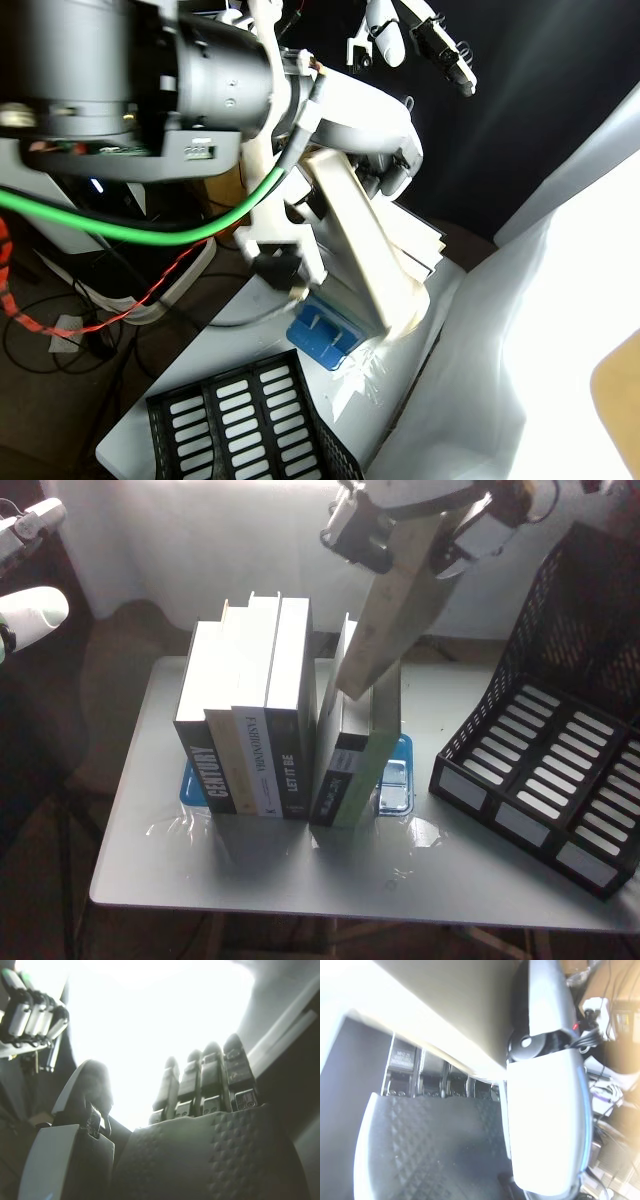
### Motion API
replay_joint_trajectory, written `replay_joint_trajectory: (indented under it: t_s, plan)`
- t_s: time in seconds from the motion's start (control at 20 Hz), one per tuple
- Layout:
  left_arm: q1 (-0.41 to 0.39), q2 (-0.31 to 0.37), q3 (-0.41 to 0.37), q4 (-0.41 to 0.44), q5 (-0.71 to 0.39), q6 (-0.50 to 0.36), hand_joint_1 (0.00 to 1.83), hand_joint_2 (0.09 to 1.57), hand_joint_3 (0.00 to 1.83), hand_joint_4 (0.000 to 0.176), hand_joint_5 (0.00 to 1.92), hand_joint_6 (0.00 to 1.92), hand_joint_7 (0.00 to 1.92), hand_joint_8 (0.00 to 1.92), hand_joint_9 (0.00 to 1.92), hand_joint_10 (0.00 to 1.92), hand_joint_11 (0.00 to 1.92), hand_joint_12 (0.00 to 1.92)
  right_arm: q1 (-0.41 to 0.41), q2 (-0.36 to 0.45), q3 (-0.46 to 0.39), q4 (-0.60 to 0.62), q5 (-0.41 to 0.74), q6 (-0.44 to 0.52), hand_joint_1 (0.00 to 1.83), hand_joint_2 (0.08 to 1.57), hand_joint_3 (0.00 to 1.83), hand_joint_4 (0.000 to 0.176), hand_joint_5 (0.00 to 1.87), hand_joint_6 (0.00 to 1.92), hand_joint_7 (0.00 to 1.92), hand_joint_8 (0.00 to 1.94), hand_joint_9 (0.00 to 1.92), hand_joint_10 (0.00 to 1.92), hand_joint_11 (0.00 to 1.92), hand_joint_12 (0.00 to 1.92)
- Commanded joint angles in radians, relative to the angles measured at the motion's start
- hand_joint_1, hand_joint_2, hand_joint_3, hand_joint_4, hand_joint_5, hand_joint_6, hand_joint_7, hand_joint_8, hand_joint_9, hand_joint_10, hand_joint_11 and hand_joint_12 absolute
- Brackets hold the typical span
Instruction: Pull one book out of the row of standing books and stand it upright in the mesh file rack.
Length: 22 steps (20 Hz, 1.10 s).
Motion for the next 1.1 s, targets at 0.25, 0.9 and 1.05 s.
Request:
replay_joint_trajectory:
  t_s: [0.25, 0.9, 1.05]
  plan:
    - [-0.028, -0.005, 0.012, -0.015, -0.107, -0.006, 0.36, 1.42, 0.00, 0.053, 0.05, 0.00, 0.00, 0.00, 0.00, 0.00, 0.00, 0.00, 0.105, 0.055, -0.022, -0.030, -0.042, 0.058, 1.36, 1.18, 0.00, 0.000, 0.78, 1.10, 0.89, 1.16, 0.82, 1.50, 0.49, 1.85]
    - [-0.069, -0.021, 0.015, 0.015, -0.075, -0.006, 0.32, 1.43, 0.00, 0.049, 0.05, 0.01, 0.00, 0.00, 0.00, 0.00, 0.00, 0.00, 0.260, 0.149, -0.070, -0.195, -0.064, 0.181, 1.36, 1.17, 0.00, 0.000, 0.75, 1.29, 0.94, 1.10, 0.79, 1.37, 0.15, 1.82]
    - [-0.073, -0.022, 0.015, 0.017, -0.073, -0.006, 0.35, 1.43, 0.00, 0.052, 0.04, 0.00, 0.00, 0.00, 0.00, 0.00, 0.00, 0.00, 0.293, 0.168, -0.083, -0.221, -0.075, 0.193, 1.34, 1.20, 0.01, 0.000, 0.81, 1.30, 0.86, 1.18, 0.67, 1.45, 0.12, 1.84]
